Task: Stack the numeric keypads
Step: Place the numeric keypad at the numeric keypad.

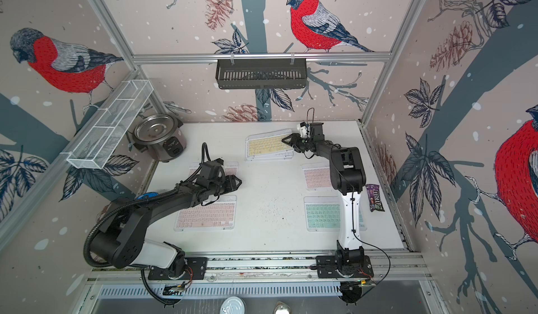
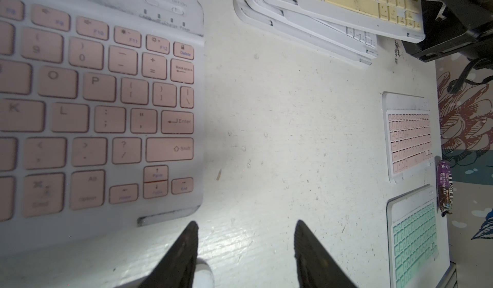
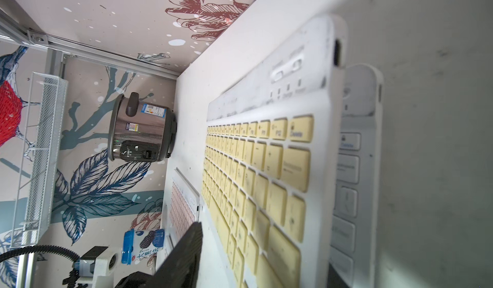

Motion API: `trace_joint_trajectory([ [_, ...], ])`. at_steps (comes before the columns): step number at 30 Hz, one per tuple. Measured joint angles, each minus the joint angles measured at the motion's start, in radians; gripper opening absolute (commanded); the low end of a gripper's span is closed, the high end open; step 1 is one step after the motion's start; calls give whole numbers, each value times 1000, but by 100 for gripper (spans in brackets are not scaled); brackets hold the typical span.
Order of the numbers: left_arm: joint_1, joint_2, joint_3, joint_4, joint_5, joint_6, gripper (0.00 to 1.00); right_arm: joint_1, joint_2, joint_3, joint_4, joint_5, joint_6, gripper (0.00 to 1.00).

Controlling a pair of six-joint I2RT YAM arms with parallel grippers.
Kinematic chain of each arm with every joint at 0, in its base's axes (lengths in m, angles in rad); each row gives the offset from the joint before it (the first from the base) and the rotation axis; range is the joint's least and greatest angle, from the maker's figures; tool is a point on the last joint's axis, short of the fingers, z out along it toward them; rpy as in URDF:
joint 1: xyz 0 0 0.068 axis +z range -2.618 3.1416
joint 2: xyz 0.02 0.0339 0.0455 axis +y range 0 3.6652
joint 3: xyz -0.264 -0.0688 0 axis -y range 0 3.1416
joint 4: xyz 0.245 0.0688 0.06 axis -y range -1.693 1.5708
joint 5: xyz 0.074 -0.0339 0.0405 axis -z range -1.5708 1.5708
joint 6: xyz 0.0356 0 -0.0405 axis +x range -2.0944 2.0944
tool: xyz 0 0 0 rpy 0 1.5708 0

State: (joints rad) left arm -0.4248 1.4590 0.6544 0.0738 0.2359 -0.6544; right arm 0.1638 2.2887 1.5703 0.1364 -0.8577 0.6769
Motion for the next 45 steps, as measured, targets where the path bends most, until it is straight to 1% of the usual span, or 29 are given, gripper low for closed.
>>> trace_joint_trajectory([
  [7, 0, 3, 0, 13, 0, 0, 58, 12, 5, 35, -60, 31, -46, 56],
  [23, 0, 4, -3, 20, 3, 0, 58, 12, 10, 60, -135, 90, -85, 57],
  [45, 1, 5, -9, 20, 3, -1, 57, 0, -7, 35, -150, 162, -97, 58],
])
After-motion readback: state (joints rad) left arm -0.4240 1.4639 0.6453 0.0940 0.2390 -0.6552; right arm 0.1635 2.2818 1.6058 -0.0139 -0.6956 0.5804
